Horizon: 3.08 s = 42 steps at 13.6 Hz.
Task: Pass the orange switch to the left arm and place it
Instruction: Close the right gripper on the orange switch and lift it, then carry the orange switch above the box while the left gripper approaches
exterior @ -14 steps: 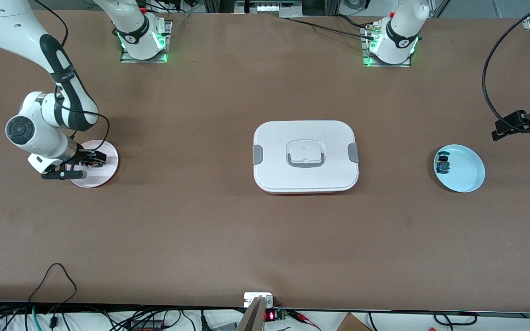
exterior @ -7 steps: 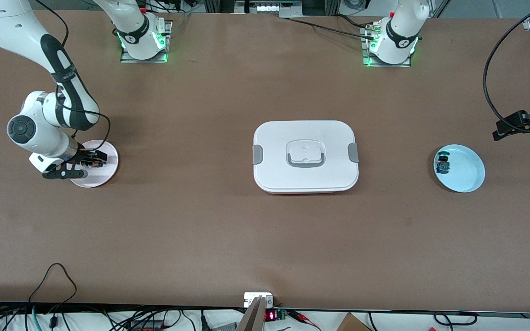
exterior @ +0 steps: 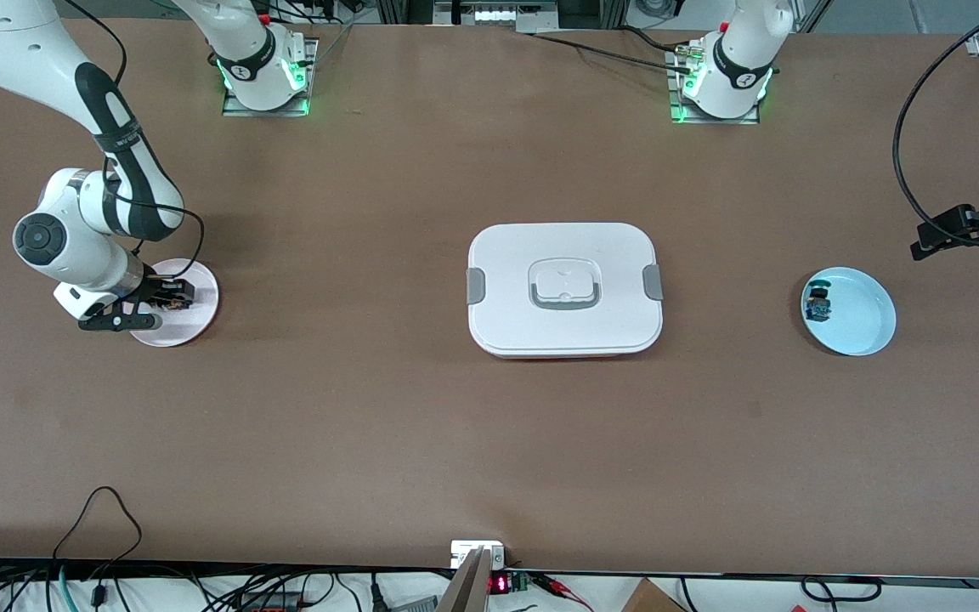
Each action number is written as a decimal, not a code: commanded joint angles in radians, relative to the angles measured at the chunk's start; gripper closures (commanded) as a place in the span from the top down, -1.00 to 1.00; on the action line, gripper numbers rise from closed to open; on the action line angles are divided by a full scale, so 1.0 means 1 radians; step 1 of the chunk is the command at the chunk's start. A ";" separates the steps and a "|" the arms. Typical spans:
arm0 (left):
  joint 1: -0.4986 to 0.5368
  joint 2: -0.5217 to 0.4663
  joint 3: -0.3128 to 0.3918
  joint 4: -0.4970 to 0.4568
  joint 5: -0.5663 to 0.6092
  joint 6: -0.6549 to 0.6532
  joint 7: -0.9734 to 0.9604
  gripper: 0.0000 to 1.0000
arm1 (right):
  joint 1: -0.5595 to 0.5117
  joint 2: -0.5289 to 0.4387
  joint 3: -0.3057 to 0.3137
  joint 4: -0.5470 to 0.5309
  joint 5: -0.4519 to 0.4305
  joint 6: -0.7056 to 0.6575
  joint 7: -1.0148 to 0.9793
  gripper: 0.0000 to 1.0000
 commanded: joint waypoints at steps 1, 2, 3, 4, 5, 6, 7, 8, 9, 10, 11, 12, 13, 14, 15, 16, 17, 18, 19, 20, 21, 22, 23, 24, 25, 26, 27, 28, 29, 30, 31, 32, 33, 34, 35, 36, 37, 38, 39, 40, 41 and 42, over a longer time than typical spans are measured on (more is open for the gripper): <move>0.004 0.014 -0.003 0.033 0.024 -0.021 0.010 1.00 | -0.005 -0.028 0.007 -0.010 -0.008 -0.001 -0.006 -0.73; 0.004 0.014 -0.001 0.033 0.024 -0.021 0.010 1.00 | -0.005 -0.034 0.009 -0.010 -0.011 -0.015 -0.008 -0.74; 0.004 0.014 -0.001 0.033 0.024 -0.021 0.010 1.00 | 0.000 -0.037 0.012 -0.007 -0.012 -0.031 -0.009 -0.76; 0.004 0.014 -0.003 0.033 0.024 -0.021 0.010 1.00 | 0.000 -0.049 0.013 -0.007 -0.011 -0.044 -0.008 -0.76; 0.004 0.014 -0.003 0.033 0.024 -0.021 0.010 1.00 | 0.001 -0.063 0.016 -0.004 -0.011 -0.065 -0.011 -0.78; 0.004 0.014 -0.001 0.033 0.024 -0.021 0.010 1.00 | 0.003 -0.081 0.019 0.008 -0.011 -0.117 -0.008 -0.78; 0.004 0.014 -0.001 0.033 0.024 -0.021 0.010 1.00 | 0.012 -0.095 0.024 0.031 -0.006 -0.180 -0.008 -0.79; 0.004 0.014 -0.003 0.033 0.024 -0.021 0.008 1.00 | 0.024 -0.106 0.033 0.066 -0.003 -0.252 -0.005 -0.79; 0.004 0.014 -0.001 0.034 0.024 -0.021 0.008 1.00 | 0.035 -0.109 0.035 0.100 -0.002 -0.309 -0.008 -0.79; 0.005 0.014 -0.001 0.034 0.020 -0.021 0.008 1.00 | 0.044 -0.118 0.035 0.135 0.000 -0.368 -0.008 -0.80; 0.004 0.014 -0.001 0.036 0.010 -0.020 0.008 1.00 | 0.053 -0.124 0.036 0.163 0.000 -0.419 -0.009 -0.80; 0.004 0.014 -0.001 0.039 0.004 -0.020 0.008 1.00 | 0.061 -0.135 0.042 0.193 0.000 -0.476 -0.009 -0.80; 0.002 0.014 -0.001 0.046 0.010 -0.020 0.010 1.00 | 0.069 -0.141 0.050 0.221 0.002 -0.520 -0.009 -0.80; 0.002 0.014 -0.003 0.081 0.019 -0.020 0.007 1.00 | 0.076 -0.149 0.067 0.258 0.002 -0.582 -0.009 -0.81; 0.002 0.014 -0.004 0.092 0.021 -0.020 0.005 1.00 | 0.084 -0.150 0.084 0.301 0.017 -0.641 -0.009 -0.82; 0.002 0.014 -0.006 0.099 0.009 -0.020 0.004 1.00 | 0.087 -0.157 0.097 0.347 0.053 -0.688 -0.009 -0.82; 0.004 0.011 -0.007 0.100 -0.011 -0.026 0.004 1.00 | 0.089 -0.158 0.110 0.391 0.099 -0.732 -0.011 -0.82; 0.002 0.013 -0.004 0.105 -0.061 -0.049 0.001 1.00 | 0.090 -0.163 0.128 0.430 0.144 -0.769 -0.022 -0.83; 0.004 0.011 -0.004 0.114 -0.088 -0.075 -0.001 1.00 | 0.095 -0.169 0.153 0.465 0.200 -0.797 -0.023 -0.91; 0.004 0.010 -0.006 0.114 -0.096 -0.090 0.005 1.00 | 0.096 -0.172 0.160 0.493 0.239 -0.809 -0.023 -0.95; 0.002 0.010 -0.009 0.117 -0.100 -0.112 0.007 1.00 | 0.111 -0.187 0.162 0.502 0.268 -0.808 -0.025 -0.96; 0.004 0.010 -0.012 0.114 -0.105 -0.129 0.008 1.00 | 0.145 -0.202 0.162 0.517 0.288 -0.808 -0.025 -0.97; -0.004 0.014 -0.012 0.108 -0.105 -0.161 0.008 1.00 | 0.165 -0.213 0.165 0.525 0.301 -0.808 -0.031 -0.98; -0.009 0.025 -0.013 0.100 -0.109 -0.193 0.008 1.00 | 0.182 -0.229 0.183 0.531 0.336 -0.808 -0.038 -0.99; -0.001 0.045 -0.012 0.103 -0.150 -0.243 0.008 1.00 | 0.188 -0.235 0.197 0.549 0.395 -0.809 -0.048 -1.00; 0.007 0.047 -0.009 0.103 -0.196 -0.289 0.008 1.00 | 0.197 -0.236 0.209 0.568 0.449 -0.809 -0.057 -1.00; 0.014 0.047 -0.006 0.111 -0.221 -0.320 0.007 1.00 | 0.202 -0.238 0.223 0.580 0.510 -0.803 -0.058 -1.00; 0.022 0.045 -0.009 0.111 -0.250 -0.348 0.005 1.00 | 0.204 -0.238 0.234 0.591 0.569 -0.797 -0.063 -1.00; 0.039 0.047 -0.003 0.106 -0.372 -0.383 0.001 1.00 | 0.222 -0.238 0.237 0.602 0.627 -0.783 -0.096 -1.00; 0.081 0.057 -0.003 0.100 -0.502 -0.426 0.002 1.00 | 0.249 -0.238 0.239 0.609 0.668 -0.754 -0.133 -1.00; 0.111 0.089 -0.007 0.100 -0.611 -0.464 0.004 1.00 | 0.268 -0.238 0.243 0.612 0.702 -0.712 -0.169 -1.00; 0.125 0.111 -0.006 0.099 -0.736 -0.501 -0.002 1.00 | 0.285 -0.238 0.260 0.612 0.727 -0.661 -0.210 -1.00; 0.140 0.138 -0.006 0.090 -0.840 -0.533 -0.005 1.00 | 0.299 -0.236 0.278 0.612 0.735 -0.600 -0.270 -1.00; 0.145 0.161 -0.006 0.076 -0.937 -0.550 -0.006 1.00 | 0.322 -0.232 0.300 0.609 0.742 -0.519 -0.348 -1.00; 0.145 0.181 -0.007 0.050 -1.033 -0.552 -0.007 1.00 | 0.352 -0.226 0.311 0.609 0.755 -0.440 -0.402 -1.00; 0.142 0.191 -0.010 0.024 -1.124 -0.543 -0.010 1.00 | 0.381 -0.223 0.320 0.609 0.773 -0.382 -0.428 -1.00; 0.136 0.192 -0.012 0.016 -1.169 -0.523 -0.016 1.00 | 0.409 -0.220 0.322 0.609 0.804 -0.336 -0.446 -1.00; 0.126 0.192 -0.018 0.007 -1.204 -0.496 -0.021 1.00 | 0.440 -0.215 0.322 0.609 0.843 -0.306 -0.462 -1.00; 0.117 0.191 -0.033 -0.012 -1.252 -0.462 -0.031 1.00 | 0.461 -0.213 0.323 0.612 0.892 -0.291 -0.489 -1.00; 0.113 0.191 -0.052 -0.038 -1.302 -0.430 -0.050 1.00 | 0.478 -0.206 0.323 0.614 0.957 -0.280 -0.541 -1.00; 0.111 0.191 -0.081 -0.055 -1.329 -0.397 -0.083 1.00 | 0.490 -0.206 0.323 0.612 1.020 -0.277 -0.604 -1.00; 0.111 0.191 -0.119 -0.056 -1.330 -0.355 -0.137 1.00 | 0.494 -0.206 0.323 0.612 1.079 -0.277 -0.684 -1.00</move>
